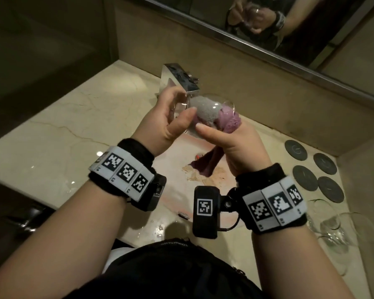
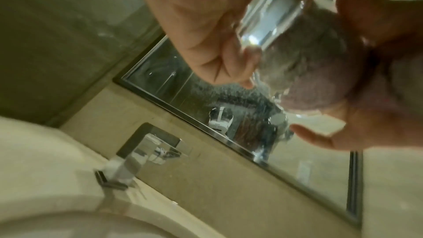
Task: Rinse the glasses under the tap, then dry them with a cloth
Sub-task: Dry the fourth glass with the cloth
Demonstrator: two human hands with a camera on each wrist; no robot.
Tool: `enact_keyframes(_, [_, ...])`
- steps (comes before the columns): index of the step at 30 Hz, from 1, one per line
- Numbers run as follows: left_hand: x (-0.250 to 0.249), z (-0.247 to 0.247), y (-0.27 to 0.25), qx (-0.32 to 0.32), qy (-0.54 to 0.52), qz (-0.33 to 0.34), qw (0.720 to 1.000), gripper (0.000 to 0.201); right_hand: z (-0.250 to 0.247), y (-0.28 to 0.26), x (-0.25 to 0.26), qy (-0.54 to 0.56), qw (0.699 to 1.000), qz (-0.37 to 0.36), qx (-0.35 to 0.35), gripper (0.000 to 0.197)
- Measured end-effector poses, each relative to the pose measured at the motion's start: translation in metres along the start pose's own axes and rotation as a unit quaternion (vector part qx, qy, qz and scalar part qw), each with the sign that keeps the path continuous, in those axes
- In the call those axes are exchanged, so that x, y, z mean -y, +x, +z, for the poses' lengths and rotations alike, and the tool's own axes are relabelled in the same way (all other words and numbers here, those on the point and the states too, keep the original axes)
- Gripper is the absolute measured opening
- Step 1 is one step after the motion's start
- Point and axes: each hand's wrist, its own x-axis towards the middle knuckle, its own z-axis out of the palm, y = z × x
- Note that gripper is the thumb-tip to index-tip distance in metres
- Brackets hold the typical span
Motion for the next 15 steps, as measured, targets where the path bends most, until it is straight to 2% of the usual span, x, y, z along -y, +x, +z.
enact_keyframes(2, [-0.001, 0.000, -0.001, 0.009, -0.064, -0.048, 0.997, 0.046, -0.004, -0.002, 0.002, -0.091, 0.995, -0.038, -0.010, 0.036])
enact_keyframes(3, [-0.001, 0.000, 0.000, 0.010, -0.095, -0.087, 0.992, 0.057, -0.005, -0.003, 0.004, -0.173, 0.981, -0.089, -0.015, 0.035])
enact_keyframes(5, [-0.005, 0.001, 0.001, 0.032, -0.140, -0.187, 0.972, 0.081, -0.008, -0.001, 0.003, -0.342, 0.917, -0.203, -0.013, 0.036])
enact_keyframes(6, [-0.007, 0.002, 0.002, 0.048, -0.160, -0.228, 0.959, 0.086, -0.009, 0.000, 0.003, -0.385, 0.892, -0.235, -0.004, 0.035])
enact_keyframes(7, [-0.008, 0.004, 0.003, 0.058, -0.181, -0.252, 0.949, 0.087, -0.010, 0.002, 0.003, -0.404, 0.880, -0.252, 0.003, 0.035])
enact_keyframes(9, [-0.010, 0.007, 0.006, 0.058, -0.214, -0.265, 0.938, 0.086, -0.013, 0.003, 0.002, -0.413, 0.872, -0.264, -0.002, 0.036])
enact_keyframes(11, [-0.009, 0.008, 0.006, 0.045, -0.213, -0.257, 0.942, 0.080, -0.013, 0.002, 0.002, -0.415, 0.874, -0.254, -0.018, 0.038])
enact_keyframes(15, [-0.008, 0.012, 0.003, -0.003, -0.185, -0.242, 0.953, 0.063, -0.007, 0.001, 0.003, -0.400, 0.899, -0.179, -0.003, 0.030])
